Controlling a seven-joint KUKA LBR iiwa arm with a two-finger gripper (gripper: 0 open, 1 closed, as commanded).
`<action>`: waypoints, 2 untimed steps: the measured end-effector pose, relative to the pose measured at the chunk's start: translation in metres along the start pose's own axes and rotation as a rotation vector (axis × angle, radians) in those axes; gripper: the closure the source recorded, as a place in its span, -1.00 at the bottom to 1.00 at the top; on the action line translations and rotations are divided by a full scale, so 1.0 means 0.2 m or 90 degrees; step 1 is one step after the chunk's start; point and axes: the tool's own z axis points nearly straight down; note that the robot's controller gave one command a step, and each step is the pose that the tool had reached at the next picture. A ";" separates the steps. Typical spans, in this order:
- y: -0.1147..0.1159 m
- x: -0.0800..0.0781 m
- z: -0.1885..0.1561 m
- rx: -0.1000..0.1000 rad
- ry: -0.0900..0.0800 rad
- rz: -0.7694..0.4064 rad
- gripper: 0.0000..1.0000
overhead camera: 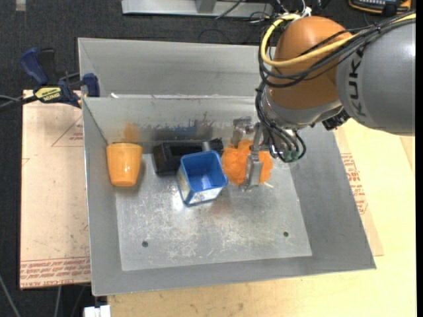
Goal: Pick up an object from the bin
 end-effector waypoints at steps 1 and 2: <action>0.00 0.00 0.00 0.000 0.000 0.000 -1.00; -0.04 0.00 0.20 0.000 -0.006 -0.016 -1.00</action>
Offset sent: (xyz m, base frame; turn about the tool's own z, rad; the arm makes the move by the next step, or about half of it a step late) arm -0.0072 -0.0250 -0.1247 -0.0695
